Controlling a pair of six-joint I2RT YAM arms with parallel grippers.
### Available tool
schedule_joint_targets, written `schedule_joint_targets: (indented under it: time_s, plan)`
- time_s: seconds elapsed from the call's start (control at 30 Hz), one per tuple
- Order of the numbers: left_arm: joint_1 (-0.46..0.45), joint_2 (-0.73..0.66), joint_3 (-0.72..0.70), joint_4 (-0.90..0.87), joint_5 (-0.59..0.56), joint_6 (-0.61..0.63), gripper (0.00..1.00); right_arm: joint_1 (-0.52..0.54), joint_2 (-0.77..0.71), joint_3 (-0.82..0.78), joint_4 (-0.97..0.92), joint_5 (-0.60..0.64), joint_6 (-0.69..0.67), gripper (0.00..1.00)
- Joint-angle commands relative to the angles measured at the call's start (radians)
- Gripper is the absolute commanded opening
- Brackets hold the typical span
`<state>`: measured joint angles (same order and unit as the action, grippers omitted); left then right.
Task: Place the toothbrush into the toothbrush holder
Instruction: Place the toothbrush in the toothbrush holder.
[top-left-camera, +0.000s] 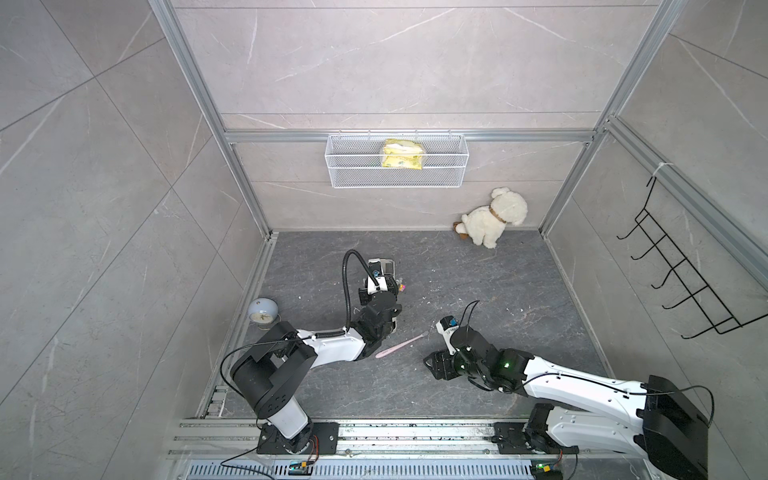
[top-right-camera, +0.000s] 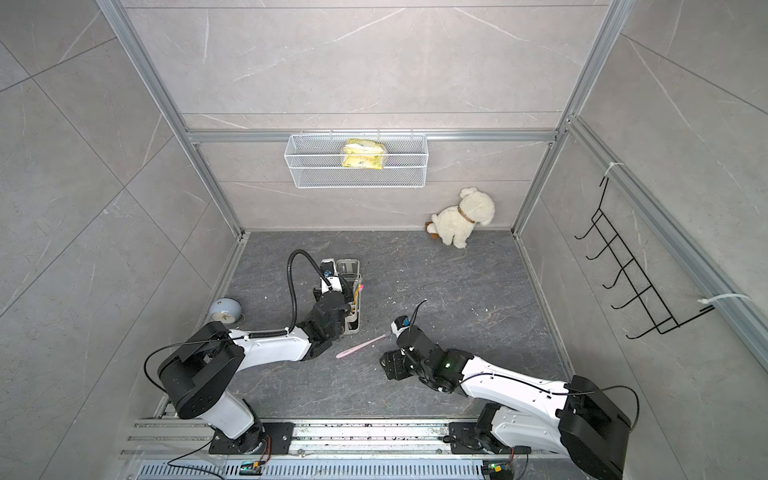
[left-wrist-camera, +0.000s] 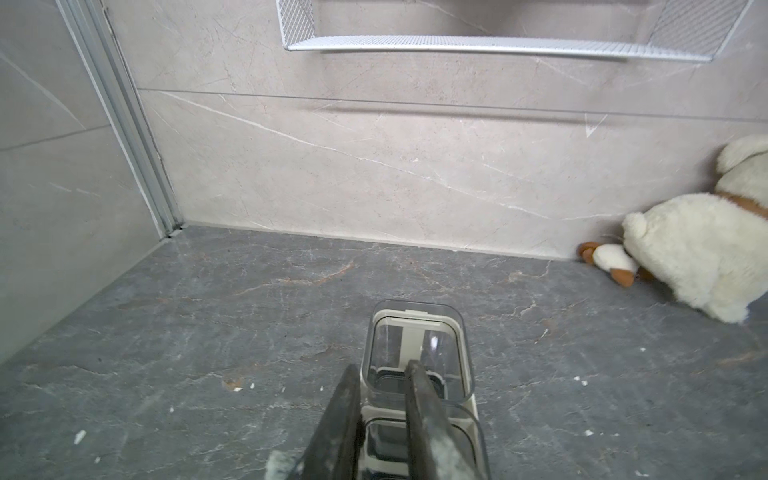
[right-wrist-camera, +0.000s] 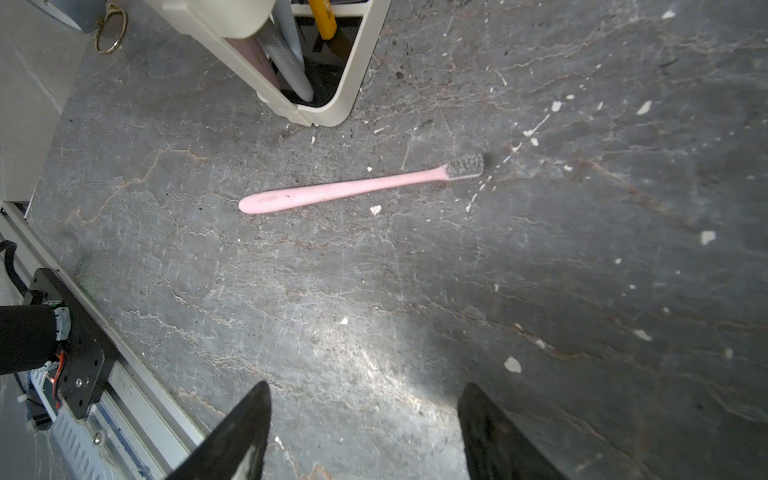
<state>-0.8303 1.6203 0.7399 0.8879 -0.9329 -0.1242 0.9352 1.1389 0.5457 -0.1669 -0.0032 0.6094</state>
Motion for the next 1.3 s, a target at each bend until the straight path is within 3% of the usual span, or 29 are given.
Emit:
schedule_joint_targets:
  time_s: [0.0, 0.23, 0.37, 0.47, 0.57, 0.67, 0.8, 1.1, 1.27]
  plan:
    - [-0.021, -0.024, 0.001, 0.080, -0.074, 0.037, 0.36, -0.005, 0.000, -0.005, 0.003, 0.006, 0.010, 0.73]
    - [-0.067, -0.085, -0.002, 0.077, -0.148, 0.072, 0.55, -0.002, -0.004, 0.003, -0.002, -0.005, 0.045, 0.73]
    - [-0.095, -0.169, 0.009, -0.053, -0.186, 0.021, 0.64, 0.046, 0.028, 0.024, 0.033, -0.003, 0.082, 0.72]
    - [-0.136, -0.274, 0.057, -0.320, -0.235, -0.072, 0.65, 0.109, 0.090, 0.071, 0.060, 0.019, 0.084, 0.69]
    - [-0.195, -0.378, 0.162, -0.725, -0.315, -0.207, 0.65, 0.172, 0.186, 0.146, 0.090, 0.031, 0.055, 0.62]
    - [-0.209, -0.462, 0.295, -1.242, -0.251, -0.520, 0.65, 0.209, 0.296, 0.239, 0.063, 0.076, 0.026, 0.60]
    - [-0.226, -0.525, 0.348, -1.539, -0.160, -0.676, 0.65, 0.203, 0.380, 0.319, -0.031, 0.180, 0.084, 0.61]
    - [-0.231, -0.655, 0.235, -1.621, -0.076, -0.810, 0.63, 0.097, 0.449, 0.334, -0.096, 0.194, 0.188, 0.71]
    - [-0.232, -0.653, 0.223, -1.621, -0.028, -0.827, 0.62, -0.017, 0.526, 0.345, -0.066, 0.075, 0.238, 0.78]
